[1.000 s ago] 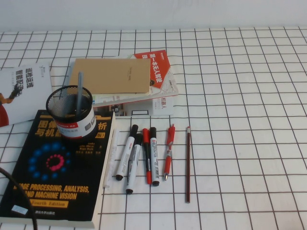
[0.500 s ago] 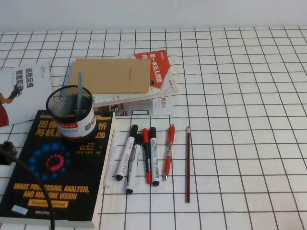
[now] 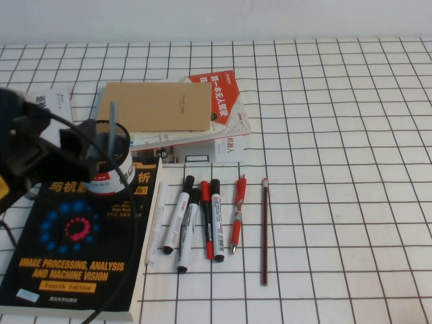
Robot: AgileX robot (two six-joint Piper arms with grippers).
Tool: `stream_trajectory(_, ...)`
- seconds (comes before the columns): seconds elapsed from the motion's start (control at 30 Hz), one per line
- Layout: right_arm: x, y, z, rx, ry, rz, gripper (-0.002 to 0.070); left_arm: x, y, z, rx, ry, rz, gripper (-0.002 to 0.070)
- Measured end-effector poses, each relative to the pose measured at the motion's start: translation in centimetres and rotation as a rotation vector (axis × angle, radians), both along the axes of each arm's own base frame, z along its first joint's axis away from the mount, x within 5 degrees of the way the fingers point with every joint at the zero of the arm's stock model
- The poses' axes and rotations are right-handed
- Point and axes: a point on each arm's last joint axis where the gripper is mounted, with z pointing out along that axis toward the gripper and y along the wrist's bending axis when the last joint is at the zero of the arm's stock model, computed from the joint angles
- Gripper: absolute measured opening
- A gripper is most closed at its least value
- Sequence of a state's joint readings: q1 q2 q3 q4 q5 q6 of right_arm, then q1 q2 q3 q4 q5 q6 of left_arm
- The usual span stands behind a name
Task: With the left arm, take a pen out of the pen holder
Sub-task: 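Take a marker out of the pen holder and lay it on the table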
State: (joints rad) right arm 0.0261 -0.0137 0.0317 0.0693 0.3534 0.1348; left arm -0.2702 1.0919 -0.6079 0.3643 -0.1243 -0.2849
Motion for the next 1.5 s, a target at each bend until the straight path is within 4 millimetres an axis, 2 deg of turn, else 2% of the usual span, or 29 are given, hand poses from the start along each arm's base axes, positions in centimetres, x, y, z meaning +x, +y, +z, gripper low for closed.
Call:
stream_trajectory(0.2, 0.0, 0.0, 0.0, 0.000, 0.000, 0.000, -0.0016, 3.3, -2.0, -1.3, 0.064, 0.031, -0.067, 0.0454)
stream_trajectory(0.5, 0.0, 0.0, 0.0, 0.000, 0.000, 0.000, -0.0016, 7.7, -3.6, -2.8, 0.093, 0.057, -0.095, 0.0454)
stream_trajectory(0.6, 0.0, 0.0, 0.0, 0.000, 0.000, 0.000, -0.0016, 8.5, -3.9, -2.9, 0.104, 0.054, -0.103, 0.0454)
stream_trajectory(0.8, 0.0, 0.0, 0.0, 0.000, 0.000, 0.000, -0.0017, 9.1, -4.1, -3.7, 0.114, 0.075, -0.106, 0.0443)
stream_trajectory(0.9, 0.0, 0.0, 0.0, 0.000, 0.000, 0.000, -0.0016, 9.2, -4.1, -4.0, 0.119, 0.089, -0.105, 0.0405)
stream_trajectory(1.03, 0.0, 0.0, 0.0, 0.000, 0.000, 0.000, -0.0016, 9.3, -4.1, -4.2, 0.120, 0.093, -0.106, 0.0307)
stream_trajectory(1.23, 0.0, 0.0, 0.0, 0.000, 0.000, 0.000, -0.0016, 9.3, -4.1, -4.2, 0.120, 0.093, -0.106, 0.0072)
stream_trajectory(1.37, 0.0, 0.0, 0.0, 0.000, 0.000, 0.000, -0.0016, 9.2, -4.1, -4.1, 0.123, 0.088, -0.108, 0.0055)
stream_trajectory(1.5, 0.0, 0.0, 0.0, 0.000, 0.000, 0.000, -0.0016, 8.6, -3.9, -2.6, 0.115, 0.044, -0.107, 0.0055)
